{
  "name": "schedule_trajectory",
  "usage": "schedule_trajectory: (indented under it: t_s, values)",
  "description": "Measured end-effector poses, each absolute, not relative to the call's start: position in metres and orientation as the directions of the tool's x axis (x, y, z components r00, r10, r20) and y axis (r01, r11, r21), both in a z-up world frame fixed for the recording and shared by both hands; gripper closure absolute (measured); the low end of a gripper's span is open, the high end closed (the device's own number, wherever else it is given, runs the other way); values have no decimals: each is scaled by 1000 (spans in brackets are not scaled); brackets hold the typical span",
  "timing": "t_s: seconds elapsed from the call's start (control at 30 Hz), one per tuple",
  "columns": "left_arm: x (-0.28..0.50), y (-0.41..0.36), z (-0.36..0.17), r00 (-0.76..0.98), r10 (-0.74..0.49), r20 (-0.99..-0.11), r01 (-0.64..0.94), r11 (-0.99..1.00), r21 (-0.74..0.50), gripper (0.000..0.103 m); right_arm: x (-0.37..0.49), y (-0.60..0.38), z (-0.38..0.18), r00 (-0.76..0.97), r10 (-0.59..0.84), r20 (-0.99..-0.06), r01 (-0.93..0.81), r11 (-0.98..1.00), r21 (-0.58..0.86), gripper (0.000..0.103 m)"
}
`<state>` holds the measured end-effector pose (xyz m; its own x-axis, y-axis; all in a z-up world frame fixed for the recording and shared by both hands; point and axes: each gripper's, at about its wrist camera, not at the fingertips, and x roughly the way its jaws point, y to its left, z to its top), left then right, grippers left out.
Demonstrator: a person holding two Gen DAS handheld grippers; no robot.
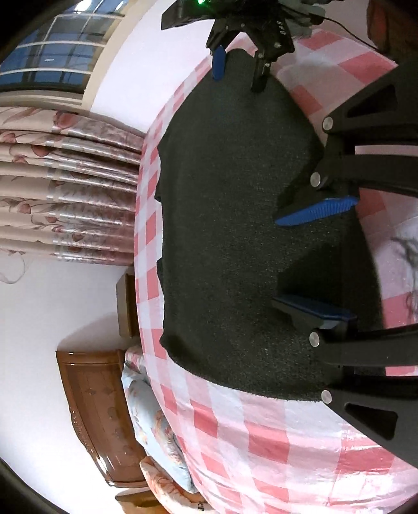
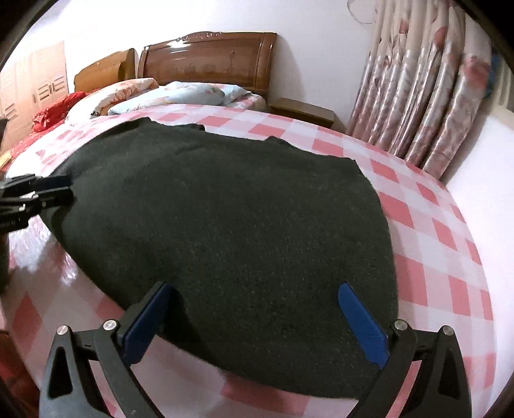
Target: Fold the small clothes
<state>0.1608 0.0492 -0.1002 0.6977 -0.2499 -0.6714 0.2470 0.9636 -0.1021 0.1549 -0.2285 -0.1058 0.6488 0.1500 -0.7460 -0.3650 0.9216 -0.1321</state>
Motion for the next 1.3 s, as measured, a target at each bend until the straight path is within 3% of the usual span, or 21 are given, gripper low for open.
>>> schedule_trajectory:
  t_s: [0.67, 0.83, 1.07, 1.3]
  values:
    - [168, 47, -95, 670, -253, -698, 249, 962, -109, 56, 161, -224, -98, 614, 134, -778, -374, 917, -138, 0]
    - [209, 39, -72, 700, -255, -667, 246, 963, -110, 56, 199, -203, -68, 660, 231, -715, -385, 921, -58, 0]
    - [289, 33, -99, 614, -220, -758, 159, 975, -154, 56, 265, -147, -101, 566, 207, -798, -443, 893, -83, 0]
    - [253, 76, -104, 652, -360, -668, 242, 933, -267, 60, 256, -229, -99, 554, 206, -807, -335, 942, 12, 0]
